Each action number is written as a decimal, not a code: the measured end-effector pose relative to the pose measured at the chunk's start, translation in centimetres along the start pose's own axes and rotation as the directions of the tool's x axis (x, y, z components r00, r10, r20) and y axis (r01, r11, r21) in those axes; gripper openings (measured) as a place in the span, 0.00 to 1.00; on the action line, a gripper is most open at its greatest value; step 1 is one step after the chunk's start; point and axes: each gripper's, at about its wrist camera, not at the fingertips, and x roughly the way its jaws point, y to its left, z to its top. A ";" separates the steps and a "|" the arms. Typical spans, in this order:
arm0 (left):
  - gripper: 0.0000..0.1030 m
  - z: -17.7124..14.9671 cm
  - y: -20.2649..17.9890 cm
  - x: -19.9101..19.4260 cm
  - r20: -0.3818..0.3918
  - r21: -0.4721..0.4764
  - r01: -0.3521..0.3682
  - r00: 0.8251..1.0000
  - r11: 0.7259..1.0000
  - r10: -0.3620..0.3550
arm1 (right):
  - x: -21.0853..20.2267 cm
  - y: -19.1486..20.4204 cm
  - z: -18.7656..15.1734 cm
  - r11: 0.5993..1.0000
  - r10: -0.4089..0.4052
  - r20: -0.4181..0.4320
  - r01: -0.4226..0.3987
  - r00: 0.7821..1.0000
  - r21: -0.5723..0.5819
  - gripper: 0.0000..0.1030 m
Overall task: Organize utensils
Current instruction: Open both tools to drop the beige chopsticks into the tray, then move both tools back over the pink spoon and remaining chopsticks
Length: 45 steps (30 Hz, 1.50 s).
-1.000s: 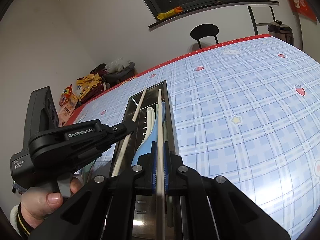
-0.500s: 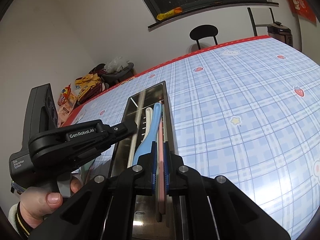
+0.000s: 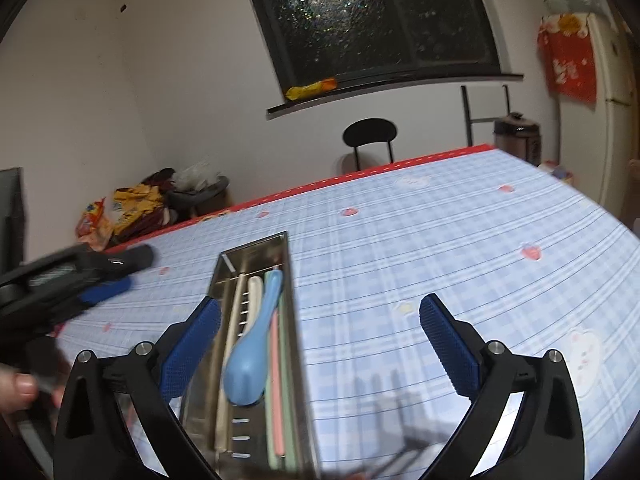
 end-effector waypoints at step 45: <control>0.95 -9.2 15.5 -15.7 0.107 0.266 -0.160 0.985 0.951 0.135 | -5.8 18.0 -9.4 0.900 0.142 -0.280 -0.242 0.949 -0.363 0.94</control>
